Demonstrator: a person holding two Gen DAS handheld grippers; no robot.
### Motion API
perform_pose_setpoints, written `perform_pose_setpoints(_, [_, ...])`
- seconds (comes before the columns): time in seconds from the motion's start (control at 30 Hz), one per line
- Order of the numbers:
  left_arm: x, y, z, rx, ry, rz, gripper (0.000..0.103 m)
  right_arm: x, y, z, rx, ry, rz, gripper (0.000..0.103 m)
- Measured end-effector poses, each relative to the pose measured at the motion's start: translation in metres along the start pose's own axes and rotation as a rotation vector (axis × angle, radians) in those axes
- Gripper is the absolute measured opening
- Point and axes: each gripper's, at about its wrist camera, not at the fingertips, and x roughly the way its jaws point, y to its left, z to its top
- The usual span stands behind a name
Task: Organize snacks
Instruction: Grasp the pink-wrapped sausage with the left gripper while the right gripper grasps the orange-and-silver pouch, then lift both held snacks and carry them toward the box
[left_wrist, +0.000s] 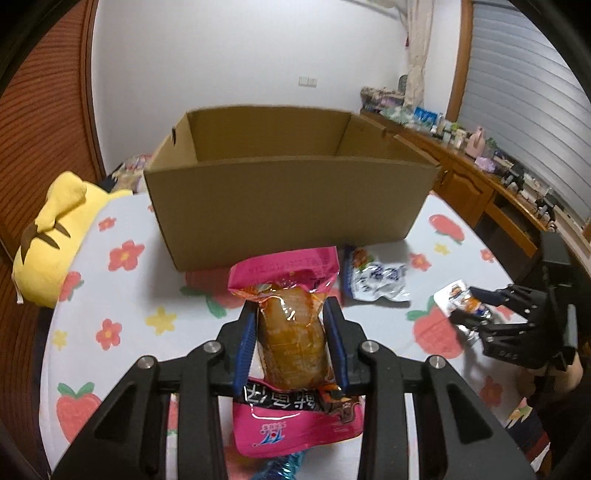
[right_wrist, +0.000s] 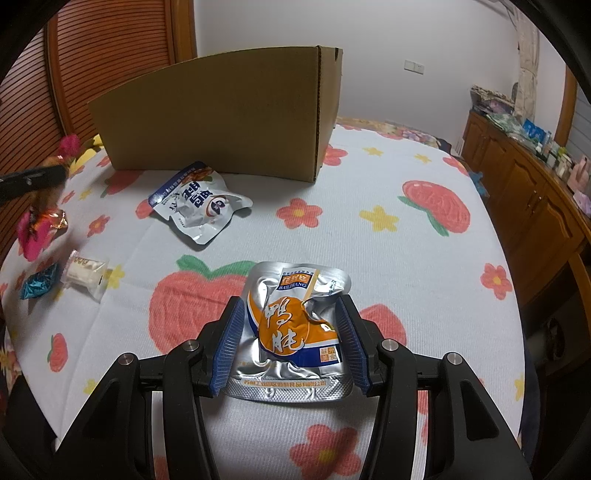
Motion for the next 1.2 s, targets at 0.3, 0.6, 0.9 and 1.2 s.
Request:
perform_pose_setpoints(0.3, [-0.027,-0.023,0.005,0.032,-0.063,-0.037,0.033,0.0,0.0,0.0,-0.001,-0.001,0.001,0.052])
perform_pose_setpoints(0.6, [-0.031,-0.032,0.003,0.045,-0.075,-0.049,0.033,-0.005,-0.002,0.0,0.017,-0.014,0.016,0.039])
perform_pose_setpoints(0.9, [-0.031,-0.027,-0.001,0.031,-0.074,-0.054,0.033,-0.017,0.011,0.002,-0.037,-0.056,0.017,0.03])
perform_pose_setpoints(1.2, [-0.031,-0.026,-0.002,0.029,-0.075,-0.056,0.033,-0.027,0.009,0.012,-0.023,-0.063,0.054,0.011])
